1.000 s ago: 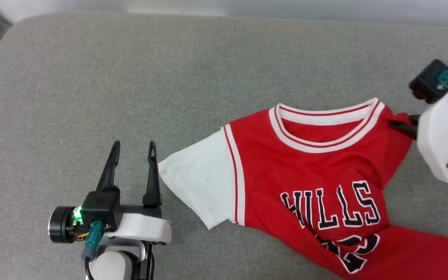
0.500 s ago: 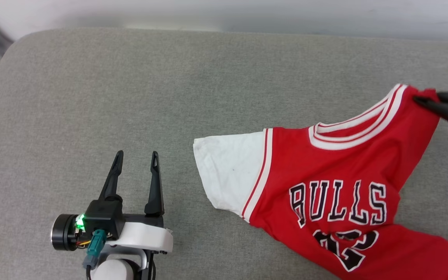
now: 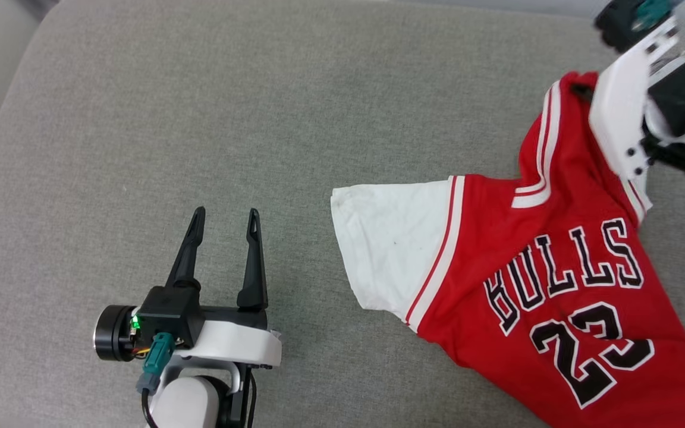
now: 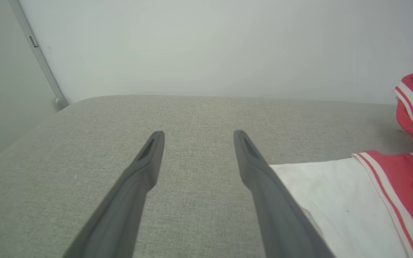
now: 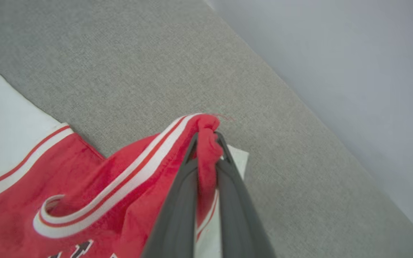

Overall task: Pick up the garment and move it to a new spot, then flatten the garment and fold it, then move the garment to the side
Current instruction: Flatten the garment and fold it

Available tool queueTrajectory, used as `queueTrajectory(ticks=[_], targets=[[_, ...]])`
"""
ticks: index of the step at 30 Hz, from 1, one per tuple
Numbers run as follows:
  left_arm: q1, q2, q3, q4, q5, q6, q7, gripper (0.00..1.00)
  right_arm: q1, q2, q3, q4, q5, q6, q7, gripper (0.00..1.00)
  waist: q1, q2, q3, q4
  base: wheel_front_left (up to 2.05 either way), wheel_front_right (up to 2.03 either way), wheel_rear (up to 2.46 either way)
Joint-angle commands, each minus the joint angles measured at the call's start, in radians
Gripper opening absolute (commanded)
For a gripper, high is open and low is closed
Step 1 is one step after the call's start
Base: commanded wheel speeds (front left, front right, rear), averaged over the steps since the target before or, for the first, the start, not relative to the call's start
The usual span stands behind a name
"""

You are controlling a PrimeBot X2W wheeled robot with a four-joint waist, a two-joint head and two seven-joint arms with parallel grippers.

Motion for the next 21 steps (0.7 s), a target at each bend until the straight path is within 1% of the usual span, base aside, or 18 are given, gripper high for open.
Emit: queueTrajectory(ticks=[1, 2, 6, 7, 8, 9, 13, 14, 17, 21], targets=[[-0.016, -0.001, -0.003, -0.003, -0.006, 0.003, -0.003, 1.00, -0.005, 0.020, 0.013, 0.027, -0.010, -0.001, -0.020, 0.00, 0.0000, 0.0000, 0.019, 0.012, 0.00, 0.00, 0.00], [-0.029, -0.001, -0.011, -0.005, -0.012, 0.011, -0.003, 1.00, 0.007, 0.068, 0.052, 0.087, -0.027, -0.001, -0.052, 0.00, 0.0000, 0.0000, 0.041, 0.018, 0.00, 0.00, 0.00], [-0.044, -0.001, -0.022, 0.003, -0.015, 0.015, -0.003, 1.00, 0.033, 0.108, 0.104, 0.139, -0.008, -0.001, -0.081, 0.00, 0.0000, 0.0000, 0.054, 0.022, 0.00, 0.00, 0.00], [-0.045, -0.001, -0.020, 0.005, -0.015, 0.016, -0.003, 1.00, 0.034, 0.113, 0.111, 0.147, 0.000, -0.001, -0.091, 0.26, 0.0000, 0.0000, 0.054, 0.020, 0.00, 0.00, 0.00], [-0.045, -0.001, -0.017, 0.007, -0.015, 0.016, -0.003, 1.00, 0.036, 0.116, 0.119, 0.151, 0.007, -0.001, -0.103, 0.76, 0.0000, 0.0000, 0.053, 0.016, 0.00, 0.00, 0.00], [-0.044, -0.001, -0.014, 0.009, -0.014, 0.017, -0.003, 1.00, 0.035, 0.117, 0.124, 0.155, 0.016, -0.001, -0.120, 1.00, 0.0000, 0.0000, 0.049, 0.012, 0.00, 0.00, 0.00], [-0.030, -0.001, 0.001, 0.019, -0.005, 0.013, -0.003, 1.00, 0.026, 0.096, 0.142, 0.142, 0.016, -0.001, -0.242, 1.00, 0.0000, 0.0000, 0.014, -0.009, 0.00, 0.00, 0.00], [-0.030, -0.001, 0.001, 0.019, -0.005, 0.013, -0.003, 1.00, 0.026, 0.096, 0.142, 0.142, 0.016, -0.001, -0.242, 1.00, 0.0000, 0.0000, 0.014, -0.009, 0.00, 0.00, 0.00], [-0.016, -0.001, 0.017, 0.020, 0.005, 0.011, -0.003, 1.00, 0.032, 0.069, 0.132, 0.123, 0.016, -0.001, -0.377, 1.00, 0.0000, 0.0000, -0.023, -0.029, 0.00, 0.00, 0.00], [0.002, 0.007, 0.045, 0.013, 0.022, -0.002, -0.003, 1.00, 0.064, 0.023, 0.087, 0.100, -0.002, -0.001, -0.555, 1.00, 0.0000, 0.0000, -0.074, -0.059, 0.00, 0.00, 0.00]])
